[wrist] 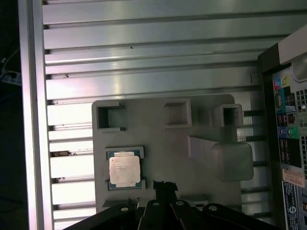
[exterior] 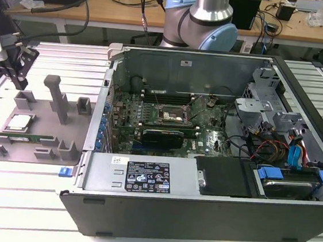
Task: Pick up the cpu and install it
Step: 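Pick up the cpu and move it towards the insertion slot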
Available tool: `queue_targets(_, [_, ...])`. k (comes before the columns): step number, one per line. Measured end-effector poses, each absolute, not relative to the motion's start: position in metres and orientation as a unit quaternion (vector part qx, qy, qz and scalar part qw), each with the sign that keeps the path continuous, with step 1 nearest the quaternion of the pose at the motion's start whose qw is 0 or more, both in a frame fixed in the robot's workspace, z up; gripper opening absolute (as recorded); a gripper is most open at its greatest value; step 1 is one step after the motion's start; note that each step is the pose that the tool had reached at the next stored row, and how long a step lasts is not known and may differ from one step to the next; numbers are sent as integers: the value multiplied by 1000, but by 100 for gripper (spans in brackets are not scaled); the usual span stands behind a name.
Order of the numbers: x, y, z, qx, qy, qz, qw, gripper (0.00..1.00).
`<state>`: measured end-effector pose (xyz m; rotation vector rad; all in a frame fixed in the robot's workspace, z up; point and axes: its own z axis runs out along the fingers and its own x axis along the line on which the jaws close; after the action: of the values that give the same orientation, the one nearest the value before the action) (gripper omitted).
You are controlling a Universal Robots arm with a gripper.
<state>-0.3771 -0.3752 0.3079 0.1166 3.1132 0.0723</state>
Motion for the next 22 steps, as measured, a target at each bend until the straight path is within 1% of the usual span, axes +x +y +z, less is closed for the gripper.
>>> queue_targets(10, [-382,-375,301,37,999,23,13,11])
queue_targets(22, [-399,-375,278,37,999,23,13,11])
